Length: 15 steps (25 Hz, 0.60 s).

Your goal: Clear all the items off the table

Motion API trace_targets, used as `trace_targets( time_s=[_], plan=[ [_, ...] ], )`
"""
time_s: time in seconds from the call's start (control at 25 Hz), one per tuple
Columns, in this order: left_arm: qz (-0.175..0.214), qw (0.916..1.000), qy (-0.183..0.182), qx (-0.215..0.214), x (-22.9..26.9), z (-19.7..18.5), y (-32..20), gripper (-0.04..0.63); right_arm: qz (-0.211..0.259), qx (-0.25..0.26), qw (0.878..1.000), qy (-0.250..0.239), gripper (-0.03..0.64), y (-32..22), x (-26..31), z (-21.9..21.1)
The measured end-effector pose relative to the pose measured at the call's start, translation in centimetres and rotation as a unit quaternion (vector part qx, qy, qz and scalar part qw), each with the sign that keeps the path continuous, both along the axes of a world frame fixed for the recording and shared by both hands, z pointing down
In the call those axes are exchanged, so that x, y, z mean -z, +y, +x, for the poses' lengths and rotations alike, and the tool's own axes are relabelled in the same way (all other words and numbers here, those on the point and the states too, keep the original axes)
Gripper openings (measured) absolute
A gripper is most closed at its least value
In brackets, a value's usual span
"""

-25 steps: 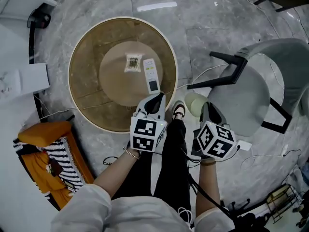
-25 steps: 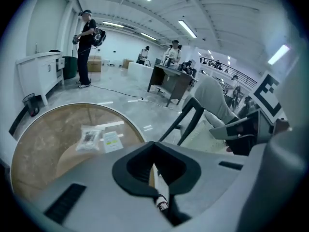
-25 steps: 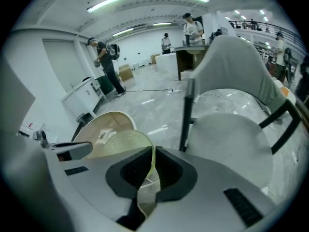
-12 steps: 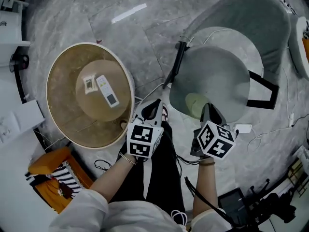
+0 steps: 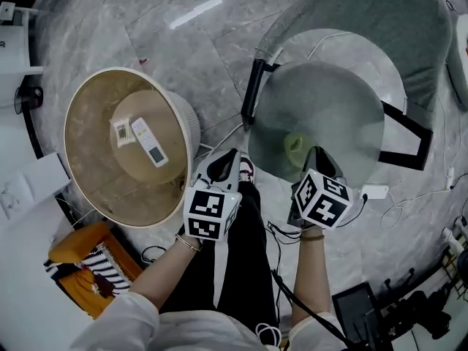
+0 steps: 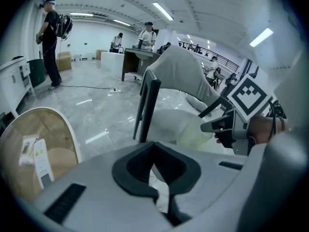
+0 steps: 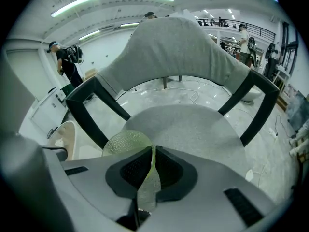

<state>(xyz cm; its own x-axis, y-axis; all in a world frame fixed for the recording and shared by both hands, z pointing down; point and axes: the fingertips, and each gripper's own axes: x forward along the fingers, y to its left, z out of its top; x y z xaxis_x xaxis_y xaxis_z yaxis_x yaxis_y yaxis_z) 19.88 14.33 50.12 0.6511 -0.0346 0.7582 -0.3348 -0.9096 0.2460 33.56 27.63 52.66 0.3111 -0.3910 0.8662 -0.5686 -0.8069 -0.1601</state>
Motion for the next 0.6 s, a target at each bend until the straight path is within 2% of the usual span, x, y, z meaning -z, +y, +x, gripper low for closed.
trace_targets(
  time_s=[0.24, 0.36, 0.6],
  plan=[
    [-0.003, 1.0000, -0.006, 0.004, -0.3, -0.5, -0.3, 0.002, 0.002, -0.006, 1.000, 0.002, 0.049, -0.5, -0.9, 0.1],
    [-0.002, 1.0000, -0.005, 0.007, -0.2, -0.6, -0.7, 0.002, 0.012, -0.014, 1.000, -0.006, 0.095, -0.7, -0.8, 0.2],
    [-0.004, 0.9999, -0.002, 0.015, 0.1, -1.4, -1.3, 0.002, 0.010, -0.015, 1.000, 0.003, 0.143, -0.7, -0.1, 0.1]
  ],
)
